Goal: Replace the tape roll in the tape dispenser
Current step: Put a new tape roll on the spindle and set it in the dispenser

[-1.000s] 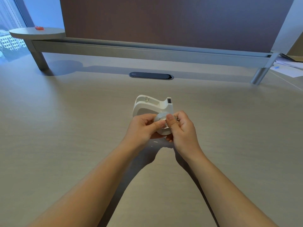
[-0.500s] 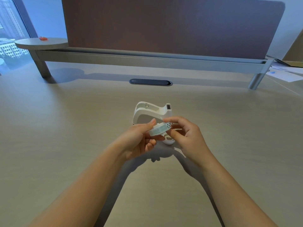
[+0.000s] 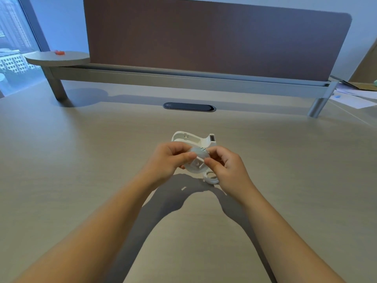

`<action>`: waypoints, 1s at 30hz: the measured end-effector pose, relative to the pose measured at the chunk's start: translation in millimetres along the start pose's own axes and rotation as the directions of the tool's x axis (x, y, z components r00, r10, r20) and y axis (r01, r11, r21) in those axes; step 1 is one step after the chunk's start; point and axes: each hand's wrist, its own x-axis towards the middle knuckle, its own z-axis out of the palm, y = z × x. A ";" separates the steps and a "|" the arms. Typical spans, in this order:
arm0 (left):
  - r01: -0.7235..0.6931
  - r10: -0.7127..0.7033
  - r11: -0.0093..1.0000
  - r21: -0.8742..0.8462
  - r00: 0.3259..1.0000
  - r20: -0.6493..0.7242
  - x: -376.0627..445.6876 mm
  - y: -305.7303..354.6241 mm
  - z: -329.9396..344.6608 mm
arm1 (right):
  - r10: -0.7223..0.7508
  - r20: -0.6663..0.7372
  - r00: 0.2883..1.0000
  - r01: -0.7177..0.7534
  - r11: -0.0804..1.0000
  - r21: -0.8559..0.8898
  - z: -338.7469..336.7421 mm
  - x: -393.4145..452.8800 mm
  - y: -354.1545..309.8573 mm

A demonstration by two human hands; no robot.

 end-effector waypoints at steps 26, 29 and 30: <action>-0.044 0.082 0.971 0.234 0.984 -0.156 76.3 -16.0 -26.9 | 0.141 0.034 0.989 -0.112 0.890 -0.443 2.4 68.2 26.3; -0.040 0.077 0.954 0.298 0.991 -0.112 77.2 -18.7 -26.2 | 0.148 0.032 0.988 -0.121 0.897 -0.426 3.0 68.1 26.6; -0.033 0.070 0.947 0.320 0.992 -0.107 77.2 -19.4 -25.7 | 0.150 0.030 0.988 -0.124 0.899 -0.420 3.3 68.0 26.9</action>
